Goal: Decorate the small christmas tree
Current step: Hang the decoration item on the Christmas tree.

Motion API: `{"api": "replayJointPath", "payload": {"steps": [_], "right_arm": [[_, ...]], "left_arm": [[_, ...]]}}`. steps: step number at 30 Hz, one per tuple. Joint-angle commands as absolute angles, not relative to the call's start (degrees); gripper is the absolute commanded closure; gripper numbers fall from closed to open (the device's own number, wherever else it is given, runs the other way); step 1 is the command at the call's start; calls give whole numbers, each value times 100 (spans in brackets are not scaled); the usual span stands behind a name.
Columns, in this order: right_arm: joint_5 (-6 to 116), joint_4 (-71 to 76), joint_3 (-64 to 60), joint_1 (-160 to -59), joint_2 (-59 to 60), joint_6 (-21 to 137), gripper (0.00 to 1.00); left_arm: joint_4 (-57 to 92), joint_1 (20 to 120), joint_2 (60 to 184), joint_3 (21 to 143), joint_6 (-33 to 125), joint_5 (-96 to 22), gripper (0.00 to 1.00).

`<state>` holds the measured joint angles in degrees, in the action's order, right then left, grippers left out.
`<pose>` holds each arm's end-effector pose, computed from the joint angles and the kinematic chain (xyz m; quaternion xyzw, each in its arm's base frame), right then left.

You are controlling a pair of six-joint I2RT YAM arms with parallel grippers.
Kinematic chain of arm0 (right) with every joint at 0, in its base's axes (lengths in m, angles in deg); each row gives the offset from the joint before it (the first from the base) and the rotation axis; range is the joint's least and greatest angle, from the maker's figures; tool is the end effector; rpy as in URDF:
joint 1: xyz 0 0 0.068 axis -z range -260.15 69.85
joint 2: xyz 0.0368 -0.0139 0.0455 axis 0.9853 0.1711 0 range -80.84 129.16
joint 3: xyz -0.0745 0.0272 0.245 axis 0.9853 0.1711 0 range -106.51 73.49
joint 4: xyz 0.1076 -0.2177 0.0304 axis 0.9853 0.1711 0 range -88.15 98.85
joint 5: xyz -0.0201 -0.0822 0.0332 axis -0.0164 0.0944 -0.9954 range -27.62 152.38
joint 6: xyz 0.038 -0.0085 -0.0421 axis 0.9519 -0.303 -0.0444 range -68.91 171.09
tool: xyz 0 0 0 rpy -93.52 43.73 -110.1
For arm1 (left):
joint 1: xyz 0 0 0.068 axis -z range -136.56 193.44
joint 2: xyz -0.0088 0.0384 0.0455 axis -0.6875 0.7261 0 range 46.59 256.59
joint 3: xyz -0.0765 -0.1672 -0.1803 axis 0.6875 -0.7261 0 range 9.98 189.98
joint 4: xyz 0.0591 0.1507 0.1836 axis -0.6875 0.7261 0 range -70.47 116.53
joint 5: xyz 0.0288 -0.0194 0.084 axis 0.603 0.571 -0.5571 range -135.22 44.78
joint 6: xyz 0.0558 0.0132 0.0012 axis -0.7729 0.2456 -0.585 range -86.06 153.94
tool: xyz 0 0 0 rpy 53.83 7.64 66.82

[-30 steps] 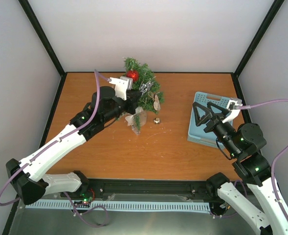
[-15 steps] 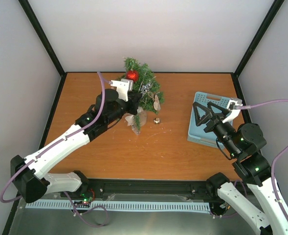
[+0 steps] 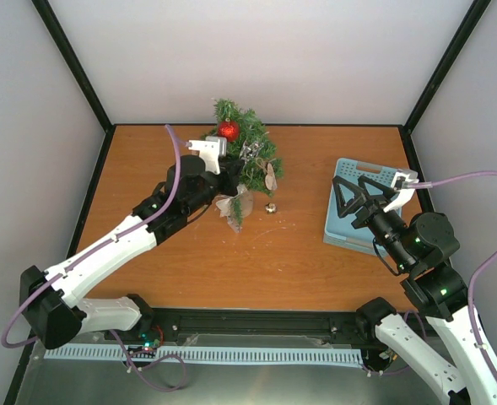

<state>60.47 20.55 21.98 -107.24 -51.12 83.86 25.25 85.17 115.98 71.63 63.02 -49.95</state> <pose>0.0951 0.0502 0.3826 0.0220 0.6875 0.3721 0.6233 0.2090 -0.1819 0.3480 0.0611 0.7824 -0.3322 0.5232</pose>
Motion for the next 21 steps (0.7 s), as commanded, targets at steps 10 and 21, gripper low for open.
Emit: {"api": "replayJointPath", "payload": {"steps": [10,21], "right_arm": [[6205,2172,2042,-10731,-5184,8265,0],[6180,2185,2074,-10731,-5186,8275,0]], "left_arm": [[2109,8466,11697,7049,6629,-5090,99],[2117,8466,11673,7052,6561,-5085,94]]}}
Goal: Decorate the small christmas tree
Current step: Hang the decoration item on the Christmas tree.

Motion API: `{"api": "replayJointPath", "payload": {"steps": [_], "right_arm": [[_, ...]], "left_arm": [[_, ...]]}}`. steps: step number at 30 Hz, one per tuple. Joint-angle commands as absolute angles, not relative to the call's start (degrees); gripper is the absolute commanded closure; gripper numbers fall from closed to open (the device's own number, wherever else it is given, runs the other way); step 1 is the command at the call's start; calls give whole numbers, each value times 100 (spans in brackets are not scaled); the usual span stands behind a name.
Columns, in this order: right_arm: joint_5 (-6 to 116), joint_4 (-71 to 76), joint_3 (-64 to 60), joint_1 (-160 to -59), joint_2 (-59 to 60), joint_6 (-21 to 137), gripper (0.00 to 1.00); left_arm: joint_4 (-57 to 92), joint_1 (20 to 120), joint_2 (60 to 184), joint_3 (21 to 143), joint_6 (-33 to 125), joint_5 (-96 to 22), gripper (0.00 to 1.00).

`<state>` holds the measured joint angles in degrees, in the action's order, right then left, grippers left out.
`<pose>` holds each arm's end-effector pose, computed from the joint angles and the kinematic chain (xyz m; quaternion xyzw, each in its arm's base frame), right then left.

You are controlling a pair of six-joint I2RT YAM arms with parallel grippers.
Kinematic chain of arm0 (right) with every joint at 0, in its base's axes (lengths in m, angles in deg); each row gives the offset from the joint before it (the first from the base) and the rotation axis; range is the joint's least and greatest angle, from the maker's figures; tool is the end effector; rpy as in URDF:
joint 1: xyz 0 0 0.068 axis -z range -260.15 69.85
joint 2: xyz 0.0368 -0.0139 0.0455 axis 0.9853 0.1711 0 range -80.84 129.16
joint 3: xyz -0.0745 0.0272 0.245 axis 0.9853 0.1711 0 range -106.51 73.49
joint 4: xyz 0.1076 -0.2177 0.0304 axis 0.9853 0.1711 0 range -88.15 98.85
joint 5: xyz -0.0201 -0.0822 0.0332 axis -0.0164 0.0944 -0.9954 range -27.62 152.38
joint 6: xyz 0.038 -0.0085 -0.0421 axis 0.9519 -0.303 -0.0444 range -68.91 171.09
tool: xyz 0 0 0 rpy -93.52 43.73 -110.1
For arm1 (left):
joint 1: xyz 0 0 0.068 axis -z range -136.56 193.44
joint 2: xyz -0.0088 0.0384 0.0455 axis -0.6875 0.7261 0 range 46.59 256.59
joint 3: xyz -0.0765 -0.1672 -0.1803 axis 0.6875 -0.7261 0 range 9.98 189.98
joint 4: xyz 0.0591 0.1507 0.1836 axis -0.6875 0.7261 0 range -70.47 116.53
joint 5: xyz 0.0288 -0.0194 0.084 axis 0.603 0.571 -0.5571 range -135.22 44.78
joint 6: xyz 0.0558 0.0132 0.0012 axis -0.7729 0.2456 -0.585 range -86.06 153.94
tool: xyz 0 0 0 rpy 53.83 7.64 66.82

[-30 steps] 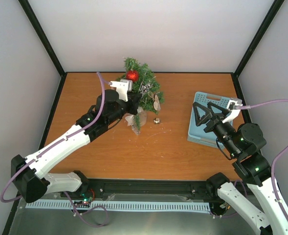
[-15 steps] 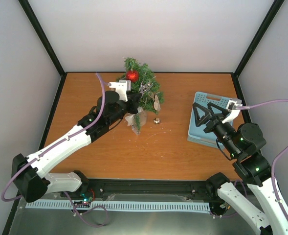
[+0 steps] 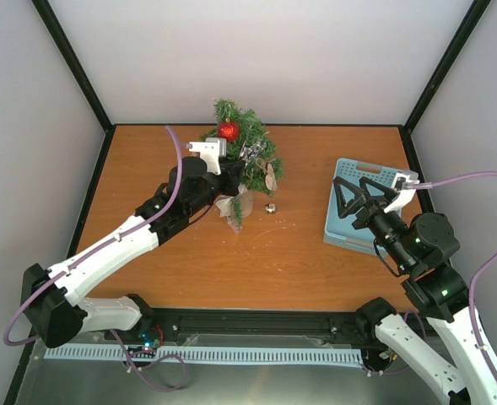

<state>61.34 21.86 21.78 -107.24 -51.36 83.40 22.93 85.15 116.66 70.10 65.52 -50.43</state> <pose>0.0940 0.0490 0.3814 0.0250 0.6929 0.3625 0.6228 0.2121 -0.1840 0.3402 0.0412 0.7831 -0.3412 0.5184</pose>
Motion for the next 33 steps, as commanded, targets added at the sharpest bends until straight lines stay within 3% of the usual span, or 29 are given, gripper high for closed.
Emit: {"api": "replayJointPath", "payload": {"steps": [1,19,33], "right_arm": [[6165,2176,2075,-10731,-5184,8281,0],[6116,2106,2190,-10731,-5175,8369,0],[6259,2332,2182,-10731,-5083,7848,0]], "left_arm": [[2120,8466,11677,7053,6559,-5092,93],[2178,8466,11568,7056,6506,-5087,81],[2407,8463,11256,7049,6433,-5116,57]]}}
